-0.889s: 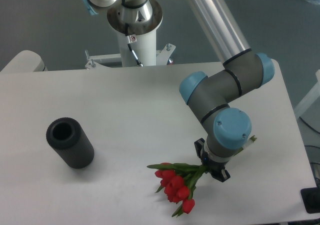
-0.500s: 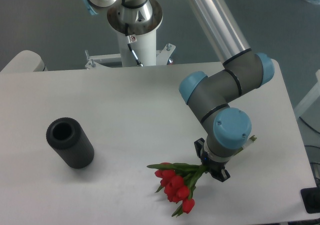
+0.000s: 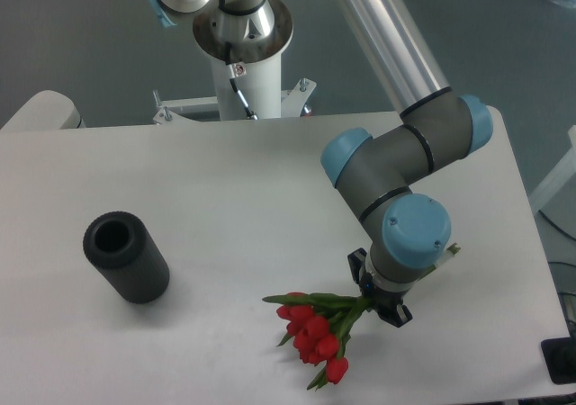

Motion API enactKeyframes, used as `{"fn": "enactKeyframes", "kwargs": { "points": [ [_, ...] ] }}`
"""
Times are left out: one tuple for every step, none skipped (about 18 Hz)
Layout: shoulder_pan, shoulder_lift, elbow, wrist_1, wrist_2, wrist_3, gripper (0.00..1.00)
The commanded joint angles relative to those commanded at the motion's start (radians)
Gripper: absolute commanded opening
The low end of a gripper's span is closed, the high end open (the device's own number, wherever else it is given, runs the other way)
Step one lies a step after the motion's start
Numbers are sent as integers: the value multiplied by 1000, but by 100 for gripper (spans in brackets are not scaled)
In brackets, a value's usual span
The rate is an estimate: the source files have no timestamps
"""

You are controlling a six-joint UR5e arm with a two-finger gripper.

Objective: Insert the flowers into the vase
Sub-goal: 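Hold the red tulip bunch in the gripper, starting to move, then carry the red tulips over to the black vase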

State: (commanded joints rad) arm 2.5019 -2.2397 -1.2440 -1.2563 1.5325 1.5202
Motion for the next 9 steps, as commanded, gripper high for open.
{"fn": "enactKeyframes", "kwargs": {
  "points": [
    [-2,8,-12,0,-3,-2,3],
    [-2,11,-23,2,-6,-3,3],
    [-9,15,-28,2,-12,-5,3],
    [-18,17,-31,2,-12,-8,3],
    [-21,17,-31,2,-12,-14,3],
    [-25,18,-34,2,-12,-24,3],
    [-29,23,-40,2,-17,-35,3],
    [-32,26,-45,2,-23,-38,3],
    [-34,31,-49,2,-26,-38,3]
  ]
}}
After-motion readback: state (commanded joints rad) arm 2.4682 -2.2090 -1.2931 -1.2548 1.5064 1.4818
